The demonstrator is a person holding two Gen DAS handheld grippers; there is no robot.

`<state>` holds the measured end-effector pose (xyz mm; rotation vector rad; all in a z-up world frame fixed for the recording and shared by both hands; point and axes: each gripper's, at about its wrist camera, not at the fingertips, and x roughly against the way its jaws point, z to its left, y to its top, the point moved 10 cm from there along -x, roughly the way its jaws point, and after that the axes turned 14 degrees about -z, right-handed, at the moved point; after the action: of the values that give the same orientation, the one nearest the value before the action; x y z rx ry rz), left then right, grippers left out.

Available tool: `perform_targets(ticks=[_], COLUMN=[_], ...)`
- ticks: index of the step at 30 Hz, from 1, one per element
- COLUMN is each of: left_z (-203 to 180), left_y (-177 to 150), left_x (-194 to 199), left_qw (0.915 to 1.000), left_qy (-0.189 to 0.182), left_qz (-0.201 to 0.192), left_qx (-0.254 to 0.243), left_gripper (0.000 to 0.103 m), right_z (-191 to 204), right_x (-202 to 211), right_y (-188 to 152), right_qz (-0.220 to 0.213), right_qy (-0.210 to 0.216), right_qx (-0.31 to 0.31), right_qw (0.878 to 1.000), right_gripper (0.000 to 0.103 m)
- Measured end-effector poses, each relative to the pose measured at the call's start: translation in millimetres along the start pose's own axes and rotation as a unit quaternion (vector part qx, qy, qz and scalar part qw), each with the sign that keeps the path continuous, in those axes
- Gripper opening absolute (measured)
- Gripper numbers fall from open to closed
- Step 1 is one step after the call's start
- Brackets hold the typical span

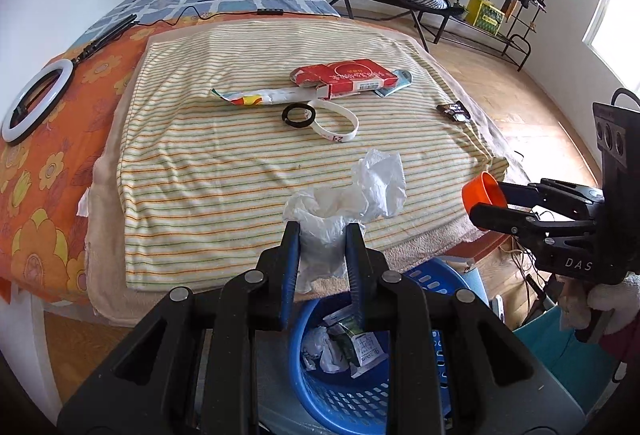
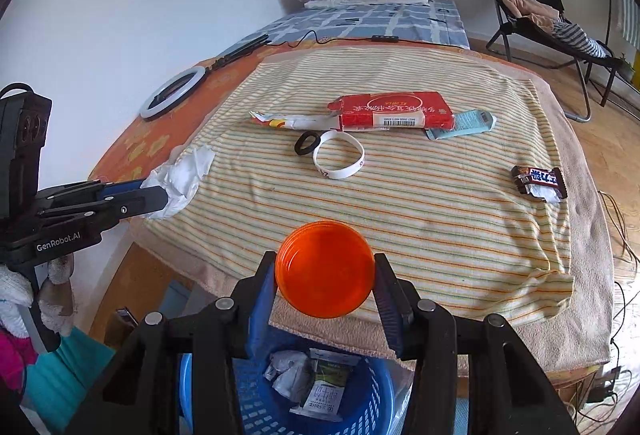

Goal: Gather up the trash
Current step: 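Carry tissue and orange cap over the blue basket and open both tools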

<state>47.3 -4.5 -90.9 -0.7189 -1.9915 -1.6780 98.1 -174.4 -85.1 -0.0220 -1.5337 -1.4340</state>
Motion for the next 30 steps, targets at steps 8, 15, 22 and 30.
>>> perform_targets(ticks=[8, 15, 22, 30], left_z=[-34.7, -44.7, -46.8, -44.2], left_y=[-55.0, -91.3, -119.4, -137.9], left_x=[1.6, -2.8, -11.2, -16.7], left_qw=[0.9986, 0.9968, 0.9947, 0.9930], left_qy=[-0.031, -0.037, -0.036, -0.029], left_qz=[0.041, 0.070, 0.097, 0.114], left_qx=[-0.011, -0.007, -0.007, -0.011], left_gripper=[0.022, 0.022, 0.022, 0.022], right_z=[-3.0, -4.8, 0.3, 12.2], right_x=[23.1, 21.6, 16.3, 10.1], right_y=[-39.4, -81.1, -112.4, -127.8], right_qz=[0.014, 0.042, 0.067, 0.080], right_qy=[-0.004, -0.002, 0.008, 0.013], right_qx=[0.004, 0.002, -0.005, 0.005], right_qw=[1.000, 0.999, 0.998, 0.997], right_gripper=[0.048, 0.048, 0.048, 0.048])
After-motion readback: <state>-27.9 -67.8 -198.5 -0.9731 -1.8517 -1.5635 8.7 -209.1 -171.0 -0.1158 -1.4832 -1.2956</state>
